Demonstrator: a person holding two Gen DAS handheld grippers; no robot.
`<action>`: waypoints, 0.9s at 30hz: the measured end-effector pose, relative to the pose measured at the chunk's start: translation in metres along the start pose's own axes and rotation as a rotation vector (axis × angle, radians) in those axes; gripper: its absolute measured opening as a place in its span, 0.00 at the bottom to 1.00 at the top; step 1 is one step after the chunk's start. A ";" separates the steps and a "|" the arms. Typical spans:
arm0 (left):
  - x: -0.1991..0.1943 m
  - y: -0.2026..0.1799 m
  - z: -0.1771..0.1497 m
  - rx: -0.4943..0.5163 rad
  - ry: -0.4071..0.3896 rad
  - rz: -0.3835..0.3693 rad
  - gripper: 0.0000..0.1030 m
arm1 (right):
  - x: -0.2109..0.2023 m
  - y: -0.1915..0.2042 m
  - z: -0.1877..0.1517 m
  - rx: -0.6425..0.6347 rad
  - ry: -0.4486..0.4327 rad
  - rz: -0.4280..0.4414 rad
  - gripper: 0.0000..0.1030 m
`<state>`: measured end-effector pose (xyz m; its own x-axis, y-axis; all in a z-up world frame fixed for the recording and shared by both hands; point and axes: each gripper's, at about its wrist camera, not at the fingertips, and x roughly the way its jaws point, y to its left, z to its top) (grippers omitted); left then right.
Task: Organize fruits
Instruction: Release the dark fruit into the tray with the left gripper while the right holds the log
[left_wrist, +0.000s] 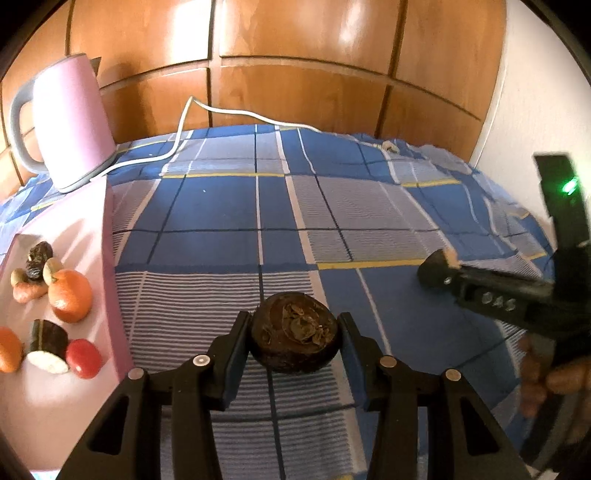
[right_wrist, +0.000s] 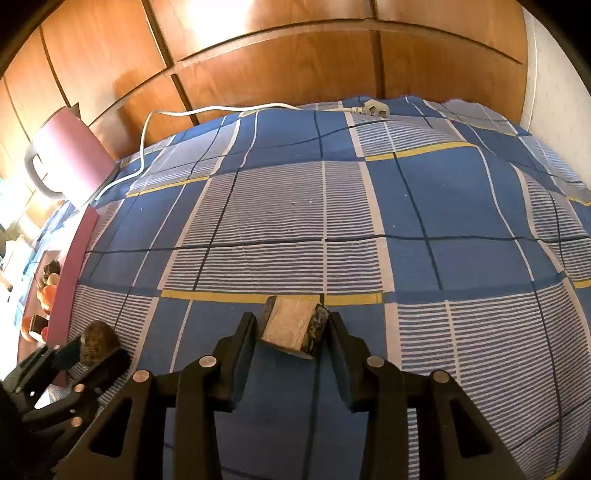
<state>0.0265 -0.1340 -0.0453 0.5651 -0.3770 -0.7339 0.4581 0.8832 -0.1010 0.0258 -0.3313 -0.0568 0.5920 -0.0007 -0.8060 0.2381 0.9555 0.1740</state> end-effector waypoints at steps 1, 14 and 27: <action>-0.004 0.000 0.001 -0.005 -0.006 -0.002 0.46 | 0.000 0.000 0.000 -0.001 -0.002 -0.001 0.38; -0.052 0.024 0.013 -0.107 -0.058 0.010 0.46 | 0.000 0.011 -0.003 -0.060 -0.020 -0.069 0.38; -0.075 0.090 0.013 -0.255 -0.090 0.096 0.46 | 0.001 0.014 -0.002 -0.067 -0.022 -0.088 0.38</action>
<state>0.0344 -0.0299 0.0090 0.6613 -0.3015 -0.6869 0.2187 0.9534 -0.2080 0.0279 -0.3177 -0.0563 0.5881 -0.0918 -0.8036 0.2386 0.9690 0.0639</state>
